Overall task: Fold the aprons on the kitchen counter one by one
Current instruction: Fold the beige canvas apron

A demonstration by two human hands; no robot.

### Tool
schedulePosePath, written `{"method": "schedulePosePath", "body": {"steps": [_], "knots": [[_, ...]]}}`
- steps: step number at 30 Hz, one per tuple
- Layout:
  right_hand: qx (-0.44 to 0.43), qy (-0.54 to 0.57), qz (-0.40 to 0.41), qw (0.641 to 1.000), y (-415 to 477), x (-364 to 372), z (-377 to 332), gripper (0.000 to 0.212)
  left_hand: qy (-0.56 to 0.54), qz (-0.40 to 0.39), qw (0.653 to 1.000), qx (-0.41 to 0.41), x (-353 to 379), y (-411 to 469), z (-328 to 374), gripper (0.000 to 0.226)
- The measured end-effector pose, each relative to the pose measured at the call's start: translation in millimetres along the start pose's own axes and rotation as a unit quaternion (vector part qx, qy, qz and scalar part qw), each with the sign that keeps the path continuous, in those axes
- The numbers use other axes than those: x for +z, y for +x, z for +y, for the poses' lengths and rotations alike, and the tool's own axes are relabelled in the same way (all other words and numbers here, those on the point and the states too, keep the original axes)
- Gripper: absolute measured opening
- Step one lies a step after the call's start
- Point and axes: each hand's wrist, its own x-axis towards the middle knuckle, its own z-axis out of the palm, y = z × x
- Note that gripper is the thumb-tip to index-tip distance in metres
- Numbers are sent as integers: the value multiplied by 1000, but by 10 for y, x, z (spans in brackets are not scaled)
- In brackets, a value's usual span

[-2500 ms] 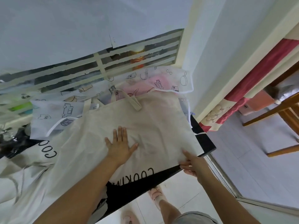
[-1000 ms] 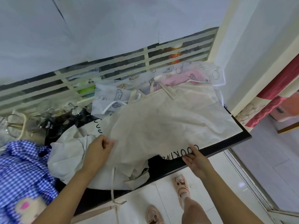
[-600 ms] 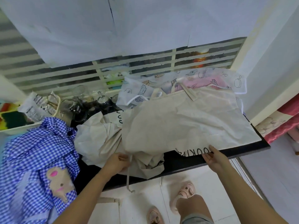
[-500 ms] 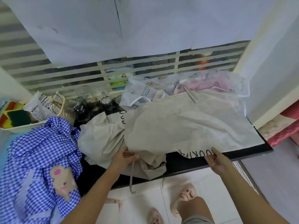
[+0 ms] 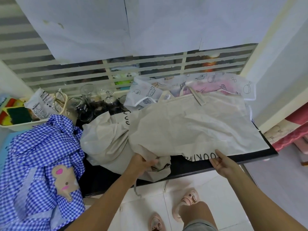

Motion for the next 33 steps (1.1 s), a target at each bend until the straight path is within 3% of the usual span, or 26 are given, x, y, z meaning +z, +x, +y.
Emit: {"method": "schedulePosePath", "body": {"steps": [3, 8, 10, 13, 15, 19, 23, 27, 30, 33], "knots": [[-8, 4, -5, 1000, -18, 8, -1, 13, 13, 49, 998, 30, 34, -63, 104, 14], [-18, 10, -14, 1000, -10, -47, -62, 13, -6, 78, 991, 106, -223, -113, 554, 9], [-11, 6, -24, 1000, -39, -65, -77, 13, 64, 73, 993, 73, -332, -86, 574, 10], [8, -20, -19, 1000, -85, -119, -38, 14, 222, 49, 973, -51, -507, -75, 461, 13], [20, -70, 3, 997, -87, -187, 20, 14, 254, 29, 961, -106, -642, -51, 321, 21], [-2, -172, 31, 985, -55, -333, 83, 14, 133, -18, 981, -142, -798, -78, 205, 32], [-32, -200, 23, 979, -74, -371, -23, 14, -40, -27, 987, -151, -834, -39, 114, 64], [-26, -133, 27, 990, -68, -405, -66, 8, -55, 9, 988, -145, -650, -5, 68, 29], [-21, -103, 41, 994, -53, -429, -40, 8, -45, 40, 984, -168, -549, 11, -20, 21], [-19, -104, 40, 994, -60, -420, -23, 10, 124, 109, 966, -197, -541, 3, -121, 22]]}}
